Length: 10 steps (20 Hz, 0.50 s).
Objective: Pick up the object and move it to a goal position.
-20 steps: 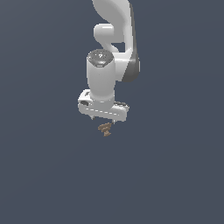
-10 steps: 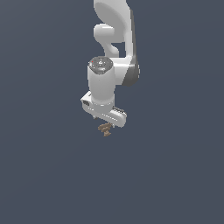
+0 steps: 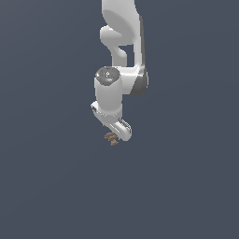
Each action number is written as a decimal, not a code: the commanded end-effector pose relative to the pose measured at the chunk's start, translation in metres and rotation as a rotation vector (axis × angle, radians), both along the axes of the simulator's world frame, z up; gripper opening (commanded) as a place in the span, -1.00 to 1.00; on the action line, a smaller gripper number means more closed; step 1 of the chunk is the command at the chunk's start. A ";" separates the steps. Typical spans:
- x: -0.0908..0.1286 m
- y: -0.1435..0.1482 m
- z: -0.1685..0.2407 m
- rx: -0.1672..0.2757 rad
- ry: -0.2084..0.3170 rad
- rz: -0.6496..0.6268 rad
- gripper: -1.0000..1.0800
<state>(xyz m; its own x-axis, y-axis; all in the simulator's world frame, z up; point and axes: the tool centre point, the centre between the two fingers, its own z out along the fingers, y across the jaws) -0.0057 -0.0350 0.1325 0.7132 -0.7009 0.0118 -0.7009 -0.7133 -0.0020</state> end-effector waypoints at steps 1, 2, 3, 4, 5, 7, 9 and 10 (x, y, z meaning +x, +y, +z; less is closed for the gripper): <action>-0.002 0.000 -0.005 0.003 0.001 -0.074 0.92; -0.002 0.000 -0.007 0.004 0.002 -0.103 0.92; -0.003 0.000 -0.009 0.004 0.002 -0.132 0.92; -0.004 0.000 -0.011 0.005 0.003 -0.161 0.92; -0.005 0.000 -0.013 0.006 0.004 -0.190 0.92; -0.006 0.000 -0.017 0.007 0.005 -0.243 0.92; -0.007 0.000 -0.020 0.008 0.005 -0.291 0.92; -0.008 0.000 -0.022 0.008 0.006 -0.313 0.92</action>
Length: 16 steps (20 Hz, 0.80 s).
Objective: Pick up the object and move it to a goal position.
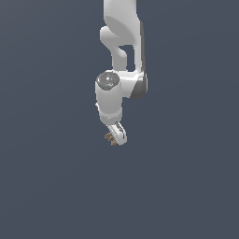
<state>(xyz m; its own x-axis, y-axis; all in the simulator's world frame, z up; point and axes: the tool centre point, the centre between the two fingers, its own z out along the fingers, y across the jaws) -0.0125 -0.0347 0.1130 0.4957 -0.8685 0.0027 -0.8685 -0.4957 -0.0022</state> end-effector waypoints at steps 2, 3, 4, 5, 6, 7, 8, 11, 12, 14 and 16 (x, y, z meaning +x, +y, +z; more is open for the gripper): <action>-0.002 0.000 -0.005 0.001 0.001 -0.076 0.92; -0.002 0.000 -0.006 0.001 0.001 -0.093 0.92; -0.003 0.000 -0.007 0.001 0.002 -0.109 0.92; -0.003 0.000 -0.008 0.001 0.002 -0.123 0.92; -0.003 0.000 -0.009 0.001 0.002 -0.135 0.92; -0.004 0.000 -0.010 0.001 0.002 -0.147 0.92; -0.004 0.000 -0.010 0.001 0.003 -0.156 0.92; -0.005 -0.001 -0.012 0.002 0.003 -0.176 0.92; -0.005 -0.001 -0.012 0.002 0.003 -0.180 0.92; -0.005 -0.001 -0.012 0.002 0.003 -0.183 0.92; -0.005 -0.001 -0.012 0.002 0.003 -0.178 0.92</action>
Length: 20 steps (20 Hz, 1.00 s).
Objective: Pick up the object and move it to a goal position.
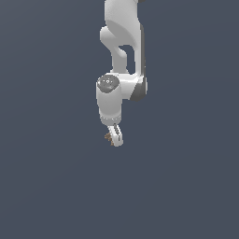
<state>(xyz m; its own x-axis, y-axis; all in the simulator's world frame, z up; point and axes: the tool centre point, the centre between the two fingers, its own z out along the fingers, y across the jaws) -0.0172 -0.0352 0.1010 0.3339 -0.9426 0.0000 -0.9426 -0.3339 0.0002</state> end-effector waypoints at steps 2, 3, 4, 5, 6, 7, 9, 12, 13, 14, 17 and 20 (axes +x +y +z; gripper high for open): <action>0.000 0.000 -0.003 0.000 0.000 -0.001 0.92; 0.000 0.000 -0.006 0.000 0.000 -0.001 0.92; 0.000 0.000 -0.009 0.000 0.000 -0.001 0.92; 0.000 0.000 -0.013 0.000 0.000 -0.002 0.92; -0.001 0.000 -0.018 0.000 0.000 -0.002 0.92; -0.001 0.000 -0.024 0.000 0.000 -0.003 0.92; -0.001 0.000 -0.035 0.000 0.000 -0.004 0.92; -0.001 0.000 -0.046 0.000 0.000 -0.005 0.92; -0.001 0.000 -0.048 0.000 0.000 -0.005 0.92; -0.001 0.000 -0.049 0.000 0.000 -0.005 0.92; 0.000 0.000 -0.050 0.000 0.000 -0.005 -1.00; 0.000 0.000 -0.050 0.000 0.000 -0.005 -1.00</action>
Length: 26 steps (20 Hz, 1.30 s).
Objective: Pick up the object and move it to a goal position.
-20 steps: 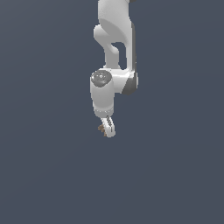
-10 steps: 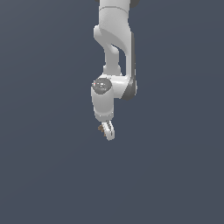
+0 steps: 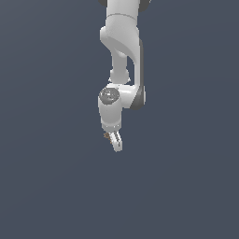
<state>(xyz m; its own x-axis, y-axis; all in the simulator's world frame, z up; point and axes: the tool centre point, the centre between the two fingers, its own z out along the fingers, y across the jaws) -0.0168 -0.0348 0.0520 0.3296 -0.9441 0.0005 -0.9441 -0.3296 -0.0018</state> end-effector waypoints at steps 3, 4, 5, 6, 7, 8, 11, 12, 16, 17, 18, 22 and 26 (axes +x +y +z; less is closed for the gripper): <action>-0.001 0.000 -0.001 0.000 0.002 -0.001 -1.00; -0.001 0.000 -0.001 0.000 0.002 -0.001 -1.00; -0.001 0.000 -0.001 0.000 0.002 -0.001 -1.00; -0.001 0.000 -0.001 0.000 0.002 -0.001 -1.00; 0.000 0.000 0.000 0.000 -0.001 0.000 -1.00; 0.000 0.000 0.000 0.000 -0.001 0.000 -1.00; 0.000 0.001 0.004 0.000 -0.001 0.000 -1.00; -0.001 0.002 0.007 0.000 -0.001 0.000 -1.00; -0.003 0.005 0.021 0.001 0.000 -0.001 -1.00; -0.003 0.006 0.026 0.001 0.000 -0.001 -1.00; -0.004 0.007 0.032 0.001 0.000 -0.001 -1.00; -0.007 0.014 0.060 0.001 0.000 -0.001 -1.00; -0.012 0.022 0.098 0.001 0.000 -0.002 -1.00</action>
